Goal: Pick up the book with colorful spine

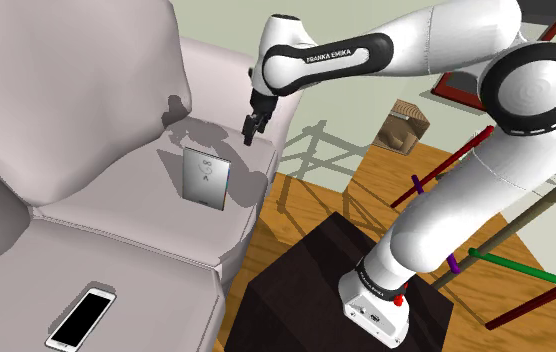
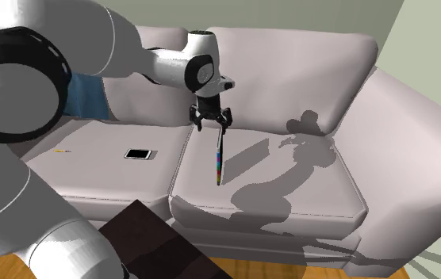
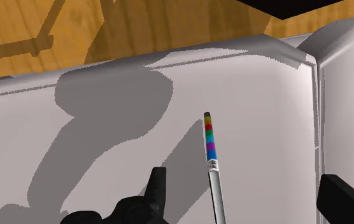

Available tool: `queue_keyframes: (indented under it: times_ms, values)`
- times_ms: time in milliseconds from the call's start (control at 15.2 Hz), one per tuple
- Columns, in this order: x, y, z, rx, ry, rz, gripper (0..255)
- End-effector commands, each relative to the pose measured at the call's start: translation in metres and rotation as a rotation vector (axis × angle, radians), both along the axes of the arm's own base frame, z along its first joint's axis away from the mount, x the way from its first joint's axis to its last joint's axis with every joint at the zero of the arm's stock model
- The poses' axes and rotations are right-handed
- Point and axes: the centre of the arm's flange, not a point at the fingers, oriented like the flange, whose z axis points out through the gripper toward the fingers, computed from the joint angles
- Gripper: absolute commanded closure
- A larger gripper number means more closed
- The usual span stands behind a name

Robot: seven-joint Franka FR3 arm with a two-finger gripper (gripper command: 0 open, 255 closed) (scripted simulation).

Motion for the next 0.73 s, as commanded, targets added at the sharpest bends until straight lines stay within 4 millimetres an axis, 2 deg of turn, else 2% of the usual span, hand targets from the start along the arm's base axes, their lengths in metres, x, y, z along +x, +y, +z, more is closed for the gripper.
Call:
queue_keyframes:
  times_ms: [0, 594, 660]
  values:
    - [0.017, 0.007, -0.019, -0.007, 0.007, 0.035, 0]
    - [0.095, 0.042, -0.106, -0.041, 0.038, 0.185, 0]
    - [0.096, 0.042, -0.107, -0.041, 0.039, 0.187, 0]
